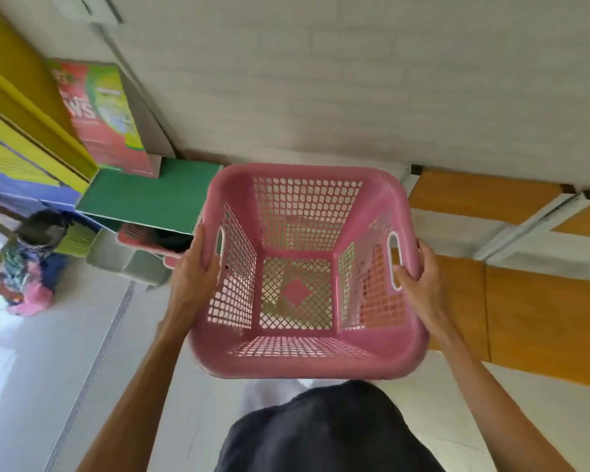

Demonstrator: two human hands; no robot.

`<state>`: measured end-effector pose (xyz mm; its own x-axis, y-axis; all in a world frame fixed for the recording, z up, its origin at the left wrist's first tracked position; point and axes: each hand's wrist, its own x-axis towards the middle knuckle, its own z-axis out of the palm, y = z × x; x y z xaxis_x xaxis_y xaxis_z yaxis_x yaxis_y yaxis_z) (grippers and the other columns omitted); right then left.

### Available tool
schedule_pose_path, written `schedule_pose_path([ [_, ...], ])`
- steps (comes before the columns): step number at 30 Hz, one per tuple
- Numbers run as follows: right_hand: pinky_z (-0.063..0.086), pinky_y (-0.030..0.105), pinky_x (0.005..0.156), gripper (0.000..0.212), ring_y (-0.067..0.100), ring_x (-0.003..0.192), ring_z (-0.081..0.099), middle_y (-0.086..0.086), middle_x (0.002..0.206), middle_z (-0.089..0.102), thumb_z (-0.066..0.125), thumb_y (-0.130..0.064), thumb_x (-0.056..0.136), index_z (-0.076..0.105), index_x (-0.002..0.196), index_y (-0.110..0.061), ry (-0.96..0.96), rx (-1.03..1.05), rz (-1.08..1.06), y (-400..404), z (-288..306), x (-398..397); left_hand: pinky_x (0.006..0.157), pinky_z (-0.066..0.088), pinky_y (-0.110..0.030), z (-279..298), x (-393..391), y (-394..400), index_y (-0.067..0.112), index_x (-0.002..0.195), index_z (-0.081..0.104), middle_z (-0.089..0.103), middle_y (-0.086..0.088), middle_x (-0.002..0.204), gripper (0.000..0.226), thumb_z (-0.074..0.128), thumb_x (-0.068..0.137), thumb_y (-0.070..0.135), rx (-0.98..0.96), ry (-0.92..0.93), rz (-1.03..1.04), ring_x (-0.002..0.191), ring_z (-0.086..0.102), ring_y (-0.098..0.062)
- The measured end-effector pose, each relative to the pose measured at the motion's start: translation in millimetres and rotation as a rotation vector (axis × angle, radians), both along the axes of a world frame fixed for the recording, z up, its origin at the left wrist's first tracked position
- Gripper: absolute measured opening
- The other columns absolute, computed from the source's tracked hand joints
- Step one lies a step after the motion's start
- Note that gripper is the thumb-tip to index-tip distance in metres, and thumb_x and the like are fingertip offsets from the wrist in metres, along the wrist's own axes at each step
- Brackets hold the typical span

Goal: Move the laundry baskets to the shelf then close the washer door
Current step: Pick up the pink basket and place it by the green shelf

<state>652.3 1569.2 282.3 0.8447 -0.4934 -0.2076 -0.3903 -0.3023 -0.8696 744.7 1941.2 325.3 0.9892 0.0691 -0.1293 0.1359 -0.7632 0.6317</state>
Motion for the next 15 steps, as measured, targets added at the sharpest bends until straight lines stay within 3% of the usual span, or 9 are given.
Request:
schedule_pose_path([
  [4,0.052,0.011,0.052,0.06,-0.002,0.076,0.067,-0.004,0.113,0.061,0.065,-0.015,0.091,0.039,0.145,-0.018,0.013,-0.018,-0.102,14.2,-3.0,12.6,0.065,0.06,-0.046,-14.1,51.6,4.7,0.043,0.152,0.015,0.069,-0.01,0.107,0.072,0.054,0.095,0.023,-0.009,0.035,-0.06,0.072,0.068,-0.026],
  [6,0.05,0.008,0.055,0.059,0.002,0.078,0.065,-0.002,0.117,0.062,0.065,-0.015,0.091,0.04,0.145,-0.016,0.032,-0.04,-0.145,20.8,-5.6,17.9,0.062,0.058,-0.035,-19.9,72.9,3.1,0.04,0.153,0.021,0.07,-0.011,0.106,0.07,0.054,0.094,0.021,0.014,0.037,-0.079,0.068,0.066,-0.026],
  [10,0.047,0.004,0.054,0.053,0.007,0.083,0.065,-0.002,0.109,0.063,0.065,-0.015,0.09,0.046,0.139,-0.014,0.061,-0.071,-0.208,34.6,-7.8,30.4,0.042,0.04,-0.011,-28.3,101.9,3.9,0.032,0.155,0.027,0.066,-0.006,0.092,0.068,0.055,0.094,0.016,0.0,0.048,-0.138,0.054,0.059,-0.008],
  [15,0.046,0.003,0.054,0.057,-0.005,0.075,0.059,-0.004,0.104,0.063,0.065,-0.016,0.091,0.043,0.144,-0.015,0.116,-0.083,-0.256,46.7,-19.4,59.7,0.049,0.047,-0.02,-59.3,138.9,16.3,0.033,0.155,0.022,0.065,-0.003,0.095,0.077,0.058,0.09,0.013,-0.021,0.098,-0.177,0.063,0.065,-0.016],
])
